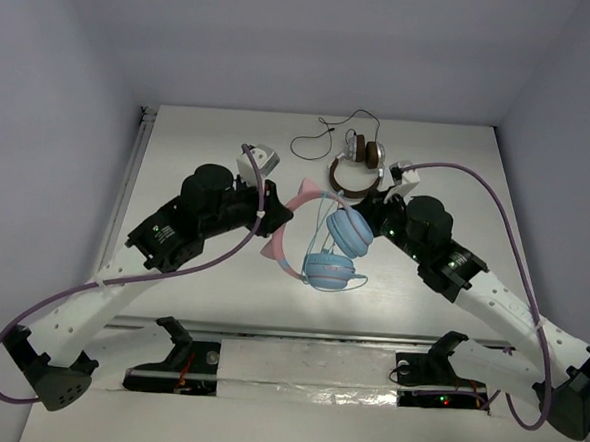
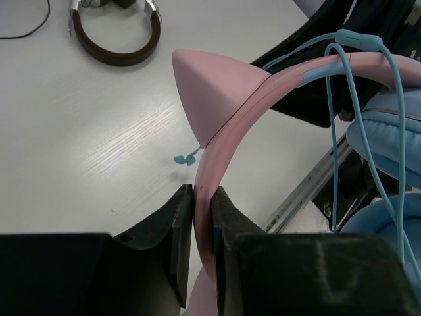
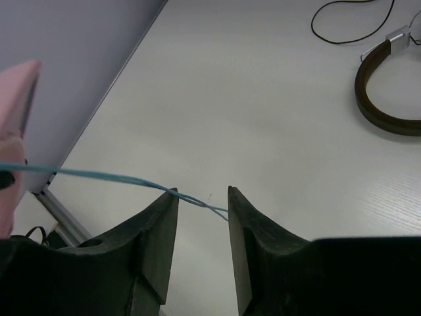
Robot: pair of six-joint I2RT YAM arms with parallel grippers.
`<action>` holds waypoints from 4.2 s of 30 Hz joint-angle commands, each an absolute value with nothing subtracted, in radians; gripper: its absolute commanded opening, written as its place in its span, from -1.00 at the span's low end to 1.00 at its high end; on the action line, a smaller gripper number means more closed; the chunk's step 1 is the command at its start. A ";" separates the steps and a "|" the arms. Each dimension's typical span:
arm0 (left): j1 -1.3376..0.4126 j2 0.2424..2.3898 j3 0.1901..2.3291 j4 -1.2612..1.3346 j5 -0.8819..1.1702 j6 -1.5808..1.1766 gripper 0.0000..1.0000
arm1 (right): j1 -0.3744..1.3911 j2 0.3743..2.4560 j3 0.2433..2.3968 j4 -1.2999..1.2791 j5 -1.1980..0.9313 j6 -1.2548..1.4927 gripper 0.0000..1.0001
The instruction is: Wrap the headphones
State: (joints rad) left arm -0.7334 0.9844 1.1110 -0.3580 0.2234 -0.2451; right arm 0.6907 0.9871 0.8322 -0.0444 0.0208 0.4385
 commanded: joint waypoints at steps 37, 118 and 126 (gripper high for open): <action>-0.736 1.153 1.552 -0.379 0.282 -0.333 -1.00 | 0.643 1.138 0.523 0.518 -0.083 0.462 0.02; -0.845 1.388 0.908 0.166 -0.408 -0.709 -1.00 | 0.824 1.270 0.565 0.802 0.178 1.047 -0.97; -0.854 1.355 0.897 0.141 -0.405 -0.729 -1.00 | 0.834 1.278 0.554 0.733 0.357 1.078 -0.93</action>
